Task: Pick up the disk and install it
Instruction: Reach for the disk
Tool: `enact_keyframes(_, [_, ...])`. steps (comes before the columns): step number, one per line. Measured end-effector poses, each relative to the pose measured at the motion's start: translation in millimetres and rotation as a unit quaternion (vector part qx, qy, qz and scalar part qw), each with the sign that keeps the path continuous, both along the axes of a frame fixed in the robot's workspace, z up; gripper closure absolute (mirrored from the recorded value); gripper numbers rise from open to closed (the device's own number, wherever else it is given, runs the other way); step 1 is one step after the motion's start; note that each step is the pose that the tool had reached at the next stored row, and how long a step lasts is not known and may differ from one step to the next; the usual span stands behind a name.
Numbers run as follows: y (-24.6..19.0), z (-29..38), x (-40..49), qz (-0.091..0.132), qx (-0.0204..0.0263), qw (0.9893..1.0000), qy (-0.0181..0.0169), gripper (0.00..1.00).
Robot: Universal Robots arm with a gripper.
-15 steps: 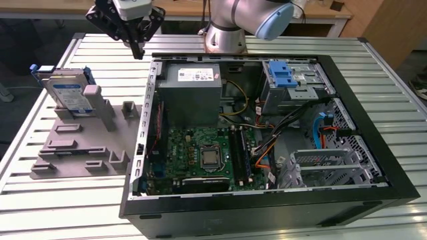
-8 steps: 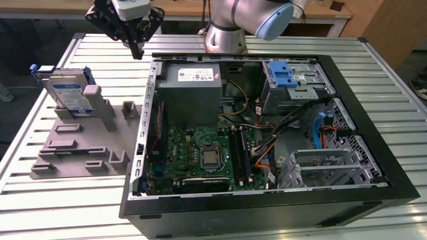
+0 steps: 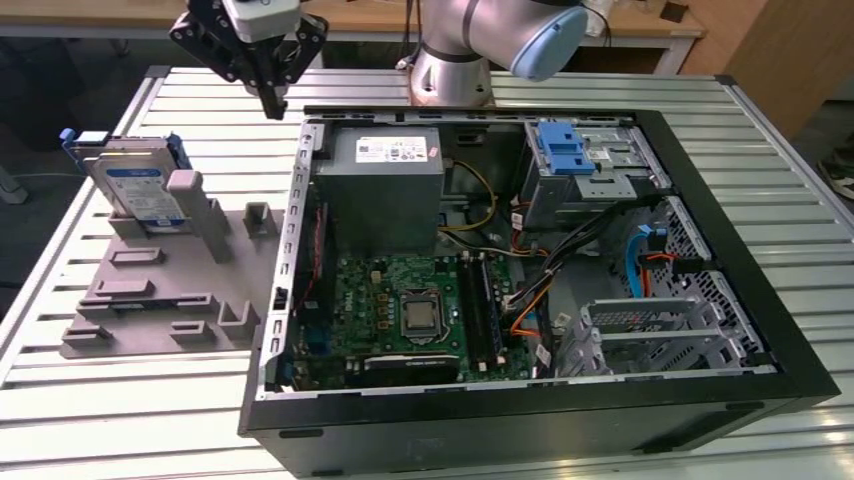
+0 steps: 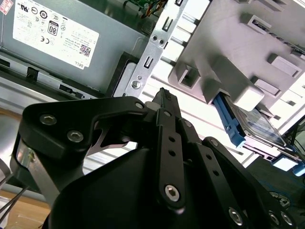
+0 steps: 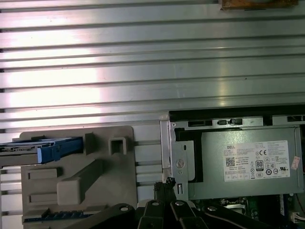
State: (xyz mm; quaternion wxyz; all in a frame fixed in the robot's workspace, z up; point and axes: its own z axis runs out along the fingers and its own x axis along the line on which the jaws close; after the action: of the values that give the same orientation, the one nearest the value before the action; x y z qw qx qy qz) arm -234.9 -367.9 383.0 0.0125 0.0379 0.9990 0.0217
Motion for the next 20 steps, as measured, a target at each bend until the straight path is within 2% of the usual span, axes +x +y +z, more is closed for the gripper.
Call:
enact_keyframes(14, [0.8,-1.1,-2.5,0.000,0.0000,1.0000,0.0032,0.89])
enact_keyframes(16, [1.0,-1.5,-3.3,0.000,0.0001,1.0000,0.0046,0.89])
enact_keyframes(20, [1.4,-2.2,-4.7,0.000,0.0001,0.9999,0.0104,0.89])
